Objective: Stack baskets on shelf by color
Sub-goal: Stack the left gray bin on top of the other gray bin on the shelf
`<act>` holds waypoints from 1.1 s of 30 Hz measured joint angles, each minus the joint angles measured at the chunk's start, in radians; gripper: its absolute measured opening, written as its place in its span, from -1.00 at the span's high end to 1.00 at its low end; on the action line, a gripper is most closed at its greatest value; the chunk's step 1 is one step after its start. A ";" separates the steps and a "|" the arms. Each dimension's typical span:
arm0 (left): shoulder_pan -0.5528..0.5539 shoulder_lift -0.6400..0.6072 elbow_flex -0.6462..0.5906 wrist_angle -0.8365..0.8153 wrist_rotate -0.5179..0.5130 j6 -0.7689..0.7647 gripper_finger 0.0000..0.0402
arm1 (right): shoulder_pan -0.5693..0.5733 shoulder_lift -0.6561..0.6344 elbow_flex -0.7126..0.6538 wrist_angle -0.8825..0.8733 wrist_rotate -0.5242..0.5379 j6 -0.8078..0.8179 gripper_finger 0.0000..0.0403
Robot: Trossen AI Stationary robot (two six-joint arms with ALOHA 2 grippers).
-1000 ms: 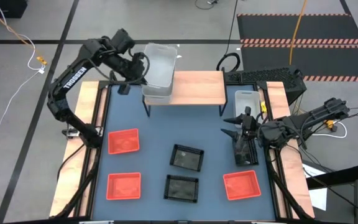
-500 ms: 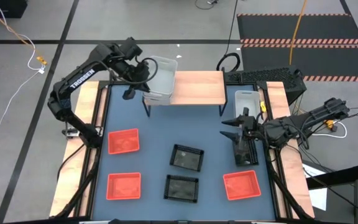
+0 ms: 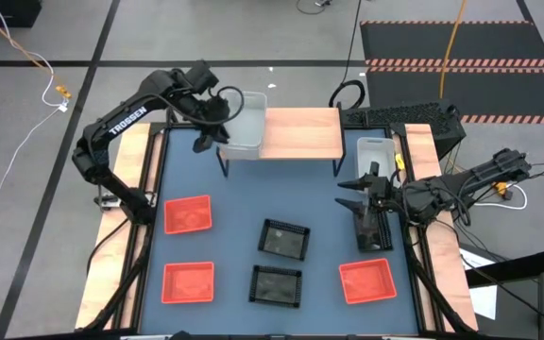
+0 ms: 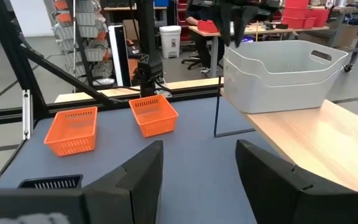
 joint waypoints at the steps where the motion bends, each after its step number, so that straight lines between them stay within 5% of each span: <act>1: -0.004 0.000 0.000 0.030 0.000 -0.031 0.48 | 0.000 0.000 0.000 0.000 0.000 -0.003 0.03; 9: -0.076 -0.044 0.000 0.258 -0.051 -0.213 0.36 | -0.019 -0.047 0.000 -0.014 0.006 -0.013 0.03; 17: -0.409 -0.084 -0.080 0.292 -0.092 -0.154 0.66 | -0.028 -0.089 0.000 -0.083 0.005 0.012 0.03; 20: -0.547 -0.082 -0.231 0.502 -0.256 -0.191 0.83 | -0.028 -0.088 0.000 -0.096 0.005 0.017 0.03; 26: -0.669 -0.080 -0.444 0.793 -0.847 -0.233 0.96 | -0.021 -0.068 0.000 -0.098 -0.026 0.093 0.03; 28: -0.671 -0.081 -0.468 0.814 -0.926 -0.222 0.91 | -0.013 -0.063 0.000 -0.097 -0.051 0.108 0.03; 33: -0.632 -0.081 -0.471 0.817 -0.933 -0.224 0.84 | -0.004 -0.062 0.000 -0.097 -0.052 0.101 0.03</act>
